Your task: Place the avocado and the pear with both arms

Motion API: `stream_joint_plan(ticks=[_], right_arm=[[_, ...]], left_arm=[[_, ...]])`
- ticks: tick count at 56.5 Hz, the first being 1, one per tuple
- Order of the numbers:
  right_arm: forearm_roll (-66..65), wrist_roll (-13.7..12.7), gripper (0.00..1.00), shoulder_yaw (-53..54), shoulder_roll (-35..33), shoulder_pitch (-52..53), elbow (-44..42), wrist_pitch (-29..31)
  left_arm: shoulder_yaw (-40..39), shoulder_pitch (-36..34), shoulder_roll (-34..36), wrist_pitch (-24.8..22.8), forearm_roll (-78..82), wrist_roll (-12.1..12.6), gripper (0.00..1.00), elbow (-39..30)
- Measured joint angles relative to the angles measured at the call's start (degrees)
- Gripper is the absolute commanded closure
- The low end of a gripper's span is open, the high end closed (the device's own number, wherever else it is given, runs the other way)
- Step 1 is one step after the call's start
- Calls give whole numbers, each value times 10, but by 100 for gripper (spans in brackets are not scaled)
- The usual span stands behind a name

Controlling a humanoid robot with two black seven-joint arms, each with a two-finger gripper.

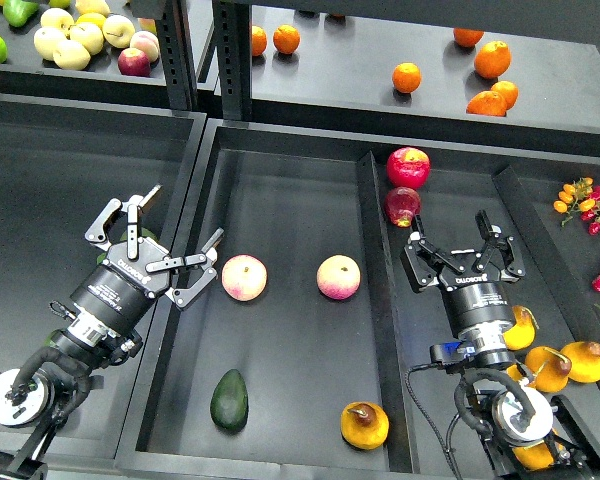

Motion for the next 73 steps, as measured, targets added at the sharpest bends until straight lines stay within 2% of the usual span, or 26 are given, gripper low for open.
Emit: stream_joint_plan(ticks=[17,39,58,73], right_arm=[[0,0,0,16,0,0,1,0],[0,0,0,16,0,0,1,0],[0,0,0,16,0,0,1,0],[0,0,0,16,0,0,1,0]], left_arm=[[3,3,0,0,0,-5,1,-4],[7,16,0,0,0,2,1,-11],[7,19,0,0,0,-8,1,-11],[12,19,0,0,3,11,1,-12]])
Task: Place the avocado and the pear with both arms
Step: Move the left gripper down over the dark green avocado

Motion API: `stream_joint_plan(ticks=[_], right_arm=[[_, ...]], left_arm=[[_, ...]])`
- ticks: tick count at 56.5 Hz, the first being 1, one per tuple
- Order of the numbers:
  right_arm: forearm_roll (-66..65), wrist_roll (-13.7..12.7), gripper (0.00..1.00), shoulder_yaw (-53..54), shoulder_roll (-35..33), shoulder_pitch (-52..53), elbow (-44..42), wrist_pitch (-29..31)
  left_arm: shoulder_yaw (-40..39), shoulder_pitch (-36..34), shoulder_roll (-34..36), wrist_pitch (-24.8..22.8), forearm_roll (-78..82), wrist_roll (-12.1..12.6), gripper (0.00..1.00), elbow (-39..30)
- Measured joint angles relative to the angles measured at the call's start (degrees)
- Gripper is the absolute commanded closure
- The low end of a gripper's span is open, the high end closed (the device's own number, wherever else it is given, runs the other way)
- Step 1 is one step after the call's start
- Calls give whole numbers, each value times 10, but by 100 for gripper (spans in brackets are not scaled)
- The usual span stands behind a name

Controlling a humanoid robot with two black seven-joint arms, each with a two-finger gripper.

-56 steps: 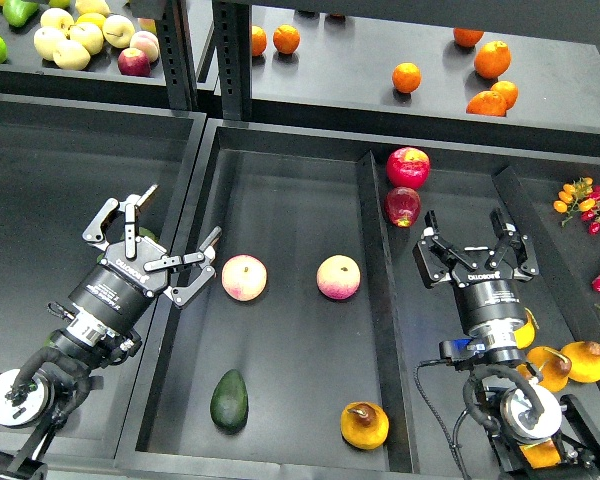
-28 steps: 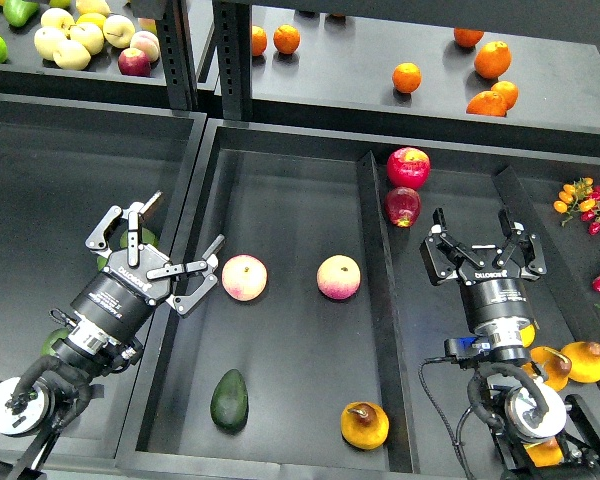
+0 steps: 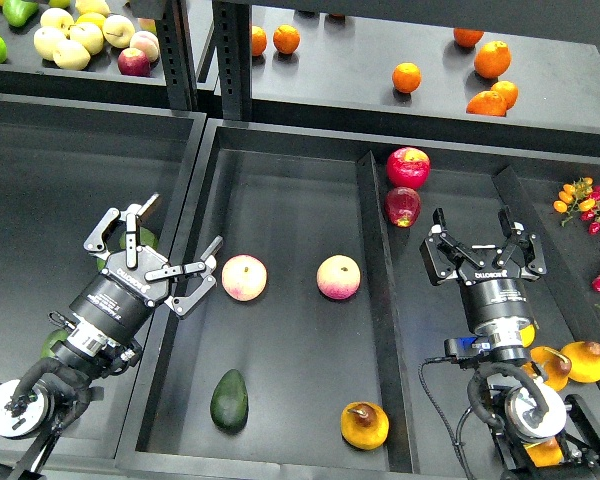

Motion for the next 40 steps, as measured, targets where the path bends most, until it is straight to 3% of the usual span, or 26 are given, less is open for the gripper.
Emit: stream_joint_plan(ticks=[9,17,22,34,36,40], right_arm=[[0,0,0,-1,0,0,0,-1],[0,0,0,-2,0,0,0,-1],[0,0,0,-3,0,0,0,-1],[1,-1,0,-5,0,0,0,-2],[1,-1,0,-6,0,0,0,-2],[1,-1,0,-6,0,0,0,-2]], left_arm=[[5,-15,0,0,38,19,1,-1],[24,-59,0,0,86,60,1,-1],[44,-87,9,0,104,68,1,2],[137,-169,135,0,109,69,1,6],[182,-205,192,0,109,69,1,8],[220,-232,234,0,108,70,1,9]])
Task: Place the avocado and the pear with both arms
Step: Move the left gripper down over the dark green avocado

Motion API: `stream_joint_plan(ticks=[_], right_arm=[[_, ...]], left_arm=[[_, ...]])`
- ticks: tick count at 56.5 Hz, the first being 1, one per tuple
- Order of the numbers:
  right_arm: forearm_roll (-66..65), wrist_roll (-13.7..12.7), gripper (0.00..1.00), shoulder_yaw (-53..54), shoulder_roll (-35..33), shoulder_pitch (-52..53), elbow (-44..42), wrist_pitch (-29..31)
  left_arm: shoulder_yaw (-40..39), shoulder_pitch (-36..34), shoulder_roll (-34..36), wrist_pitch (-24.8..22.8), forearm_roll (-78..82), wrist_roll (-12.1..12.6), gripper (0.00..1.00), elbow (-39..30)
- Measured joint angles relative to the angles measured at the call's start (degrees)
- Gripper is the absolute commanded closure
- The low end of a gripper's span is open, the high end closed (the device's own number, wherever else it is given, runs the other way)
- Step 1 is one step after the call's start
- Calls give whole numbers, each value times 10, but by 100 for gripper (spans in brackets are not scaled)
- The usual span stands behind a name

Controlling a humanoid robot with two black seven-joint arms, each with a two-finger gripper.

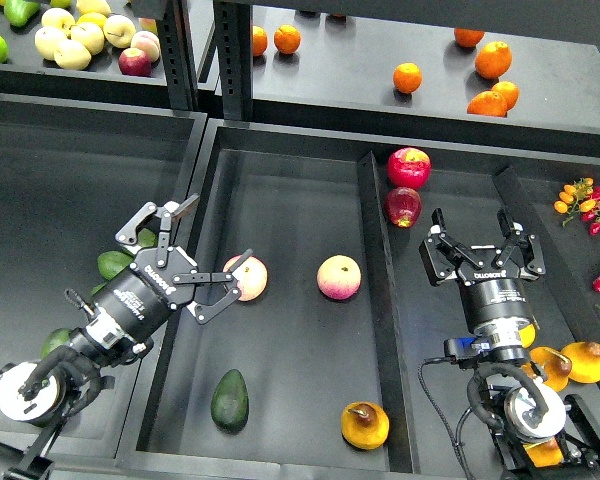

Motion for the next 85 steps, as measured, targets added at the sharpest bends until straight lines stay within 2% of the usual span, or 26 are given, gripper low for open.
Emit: stream_joint_plan(ticks=[9,17,37,48,73,85], right_arm=[[0,0,0,0,0,0,0,0],[0,0,0,-1,0,0,0,0],[0,-1,0,-3,0,0,1,-2],[0,0,0,-2,0,0,2,-2],[0,-2,0,-2,0,0,2,-1],[0,-3,0,-4,0,0,1,-1]], left_arm=[[114,-77,82,0,0,0,1,0],[220,-159,114,0,0,0,1,-1],[454,-400,121,0,-1,-1,1,23],[605,-483,106,0,37,-1,1,24],[707,-503,-2,0,96,0,1,26],[735,-503,-58,0,109,0,1,52]])
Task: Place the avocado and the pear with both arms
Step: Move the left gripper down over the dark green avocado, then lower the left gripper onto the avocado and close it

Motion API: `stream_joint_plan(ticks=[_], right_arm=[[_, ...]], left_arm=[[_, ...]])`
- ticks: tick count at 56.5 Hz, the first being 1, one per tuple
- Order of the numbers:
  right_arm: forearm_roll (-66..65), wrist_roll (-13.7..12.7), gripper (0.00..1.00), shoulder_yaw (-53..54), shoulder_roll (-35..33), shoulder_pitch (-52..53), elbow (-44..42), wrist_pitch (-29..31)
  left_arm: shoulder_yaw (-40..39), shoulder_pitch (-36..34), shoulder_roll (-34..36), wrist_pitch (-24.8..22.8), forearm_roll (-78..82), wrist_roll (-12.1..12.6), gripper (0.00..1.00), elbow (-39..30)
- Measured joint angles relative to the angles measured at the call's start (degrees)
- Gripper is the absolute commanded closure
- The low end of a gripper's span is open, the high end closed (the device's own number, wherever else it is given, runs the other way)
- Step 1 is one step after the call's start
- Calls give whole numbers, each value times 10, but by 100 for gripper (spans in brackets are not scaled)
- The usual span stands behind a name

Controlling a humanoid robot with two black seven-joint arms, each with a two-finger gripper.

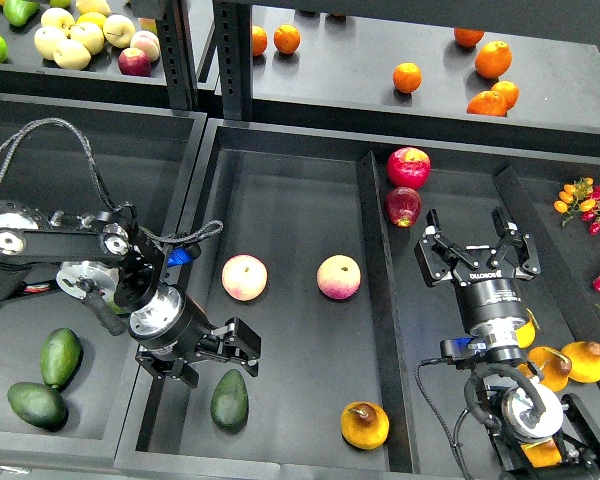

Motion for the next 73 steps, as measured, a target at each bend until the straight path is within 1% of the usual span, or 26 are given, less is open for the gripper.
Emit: stream_joint_plan(ticks=[15,23,44,63,73], right_arm=[[0,0,0,0,0,0,0,1],[0,0,0,0,0,0,0,1],[-1,-1,0,-4,0,0,1,1],[-1,-1,0,-4,0,0,0,2],[-1,-1,0,-4,0,0,0,2]], left_arm=[[23,0,-48,0,5,0,1,36],[39,0,-61,0,5,0,1,52],[52,19,-99,0,4,0,1,147],[58,31,-124,0,4,0,1,163],[59,47,-131,0,11,0,1,186]])
